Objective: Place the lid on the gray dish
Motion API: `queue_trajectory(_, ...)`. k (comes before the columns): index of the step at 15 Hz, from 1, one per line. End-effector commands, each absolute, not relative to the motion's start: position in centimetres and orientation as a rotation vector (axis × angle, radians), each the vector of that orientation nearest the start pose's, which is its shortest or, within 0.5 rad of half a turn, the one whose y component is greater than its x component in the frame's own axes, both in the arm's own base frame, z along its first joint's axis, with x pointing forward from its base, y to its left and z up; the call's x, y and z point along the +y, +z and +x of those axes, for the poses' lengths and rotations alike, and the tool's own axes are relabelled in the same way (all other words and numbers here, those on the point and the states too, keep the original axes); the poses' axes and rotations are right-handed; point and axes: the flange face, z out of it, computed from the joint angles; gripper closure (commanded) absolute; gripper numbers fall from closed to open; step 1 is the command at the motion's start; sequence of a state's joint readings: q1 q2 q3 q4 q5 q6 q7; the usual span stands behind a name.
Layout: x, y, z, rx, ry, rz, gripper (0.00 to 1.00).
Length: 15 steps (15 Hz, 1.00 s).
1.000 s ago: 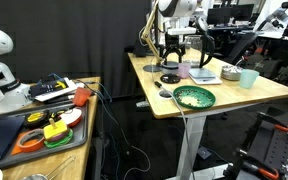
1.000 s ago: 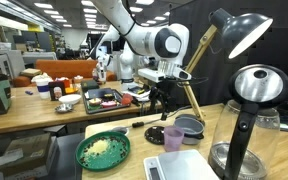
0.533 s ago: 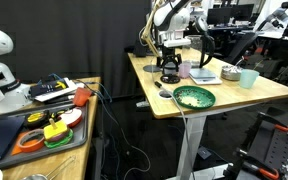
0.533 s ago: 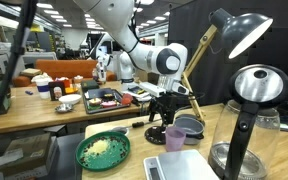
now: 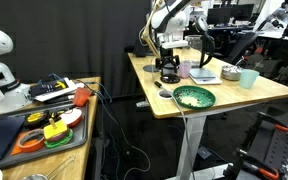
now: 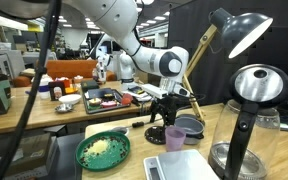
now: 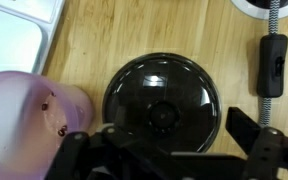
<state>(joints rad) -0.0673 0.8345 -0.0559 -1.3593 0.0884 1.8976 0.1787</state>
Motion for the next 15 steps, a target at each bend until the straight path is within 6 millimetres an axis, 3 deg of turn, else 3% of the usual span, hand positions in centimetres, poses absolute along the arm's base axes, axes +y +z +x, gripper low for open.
queue_trajectory(1, -7.6, 19.7, 70.6, 0.466, 0.500, -3.030, 0.00)
queue_trajectory(2, -7.6, 19.7, 70.6, 0.464, 0.502, -3.032, 0.03)
queue_trajectory(3, -7.6, 19.8, 70.6, 0.461, 0.496, -3.034, 0.27)
queue_trajectory(5, -7.6, 20.3, 70.8, 0.449, 0.472, -3.035, 0.32)
queue_trajectory(13, -7.5, 20.5, 70.8, 0.428, 0.507, -3.026, 0.89)
queue_trajectory(15, -7.4, 20.5, 70.7, 0.429, 0.530, -3.024, 0.92)
